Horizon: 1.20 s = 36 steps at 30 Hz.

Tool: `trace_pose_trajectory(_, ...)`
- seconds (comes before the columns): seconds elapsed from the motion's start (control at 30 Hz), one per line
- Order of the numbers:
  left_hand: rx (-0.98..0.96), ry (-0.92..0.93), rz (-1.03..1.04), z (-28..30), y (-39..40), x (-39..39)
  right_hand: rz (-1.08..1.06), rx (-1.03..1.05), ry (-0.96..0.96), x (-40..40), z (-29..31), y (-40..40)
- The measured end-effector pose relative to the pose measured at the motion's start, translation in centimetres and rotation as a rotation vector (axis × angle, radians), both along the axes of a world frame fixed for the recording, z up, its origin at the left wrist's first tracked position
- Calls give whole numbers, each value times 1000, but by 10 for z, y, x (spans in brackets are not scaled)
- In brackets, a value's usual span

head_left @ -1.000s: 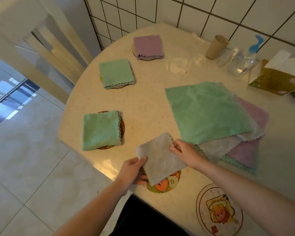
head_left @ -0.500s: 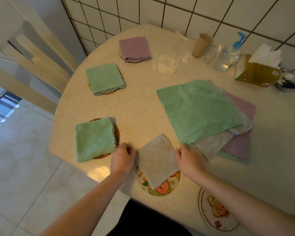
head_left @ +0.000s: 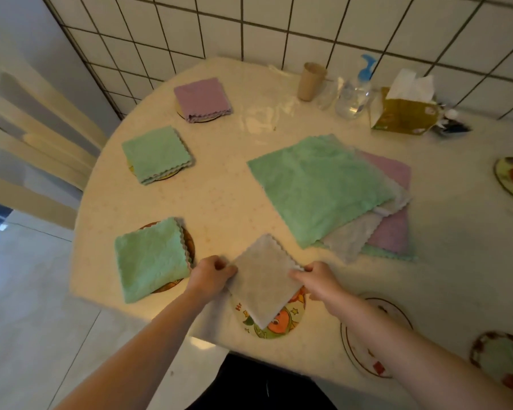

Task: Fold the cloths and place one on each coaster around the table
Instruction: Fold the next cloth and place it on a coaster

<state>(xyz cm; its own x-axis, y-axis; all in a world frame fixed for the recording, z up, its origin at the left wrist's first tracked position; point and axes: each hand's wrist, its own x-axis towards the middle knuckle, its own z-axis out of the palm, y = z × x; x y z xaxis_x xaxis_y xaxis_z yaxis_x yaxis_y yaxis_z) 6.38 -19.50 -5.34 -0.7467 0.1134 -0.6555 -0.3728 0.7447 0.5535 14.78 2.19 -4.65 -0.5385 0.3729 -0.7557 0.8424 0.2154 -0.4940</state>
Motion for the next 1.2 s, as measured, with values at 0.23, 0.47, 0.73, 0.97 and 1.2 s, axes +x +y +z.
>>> trace_pose_trajectory(0.23, 229, 2, 94, 14, -8, 11, -202, -283, 75, 23, 5, -3)
trace_pose_trajectory(0.47, 300, 2, 221, 19, -7, 42, -169, -213, 97, 52, 1, -3)
trace_pose_trajectory(0.73, -48, 328, 3, 11, 10, 81, 74, 51, 181, 86, 11, 15)
trace_pose_trajectory(0.97, -371, 531, -363, 9, 5, 81, 181, 133, 212, 101, 6, 36)
trace_pose_trajectory(1.2, -289, 585, -589, 21, 57, 73, 320, 318, 308, 99, 16, 76)
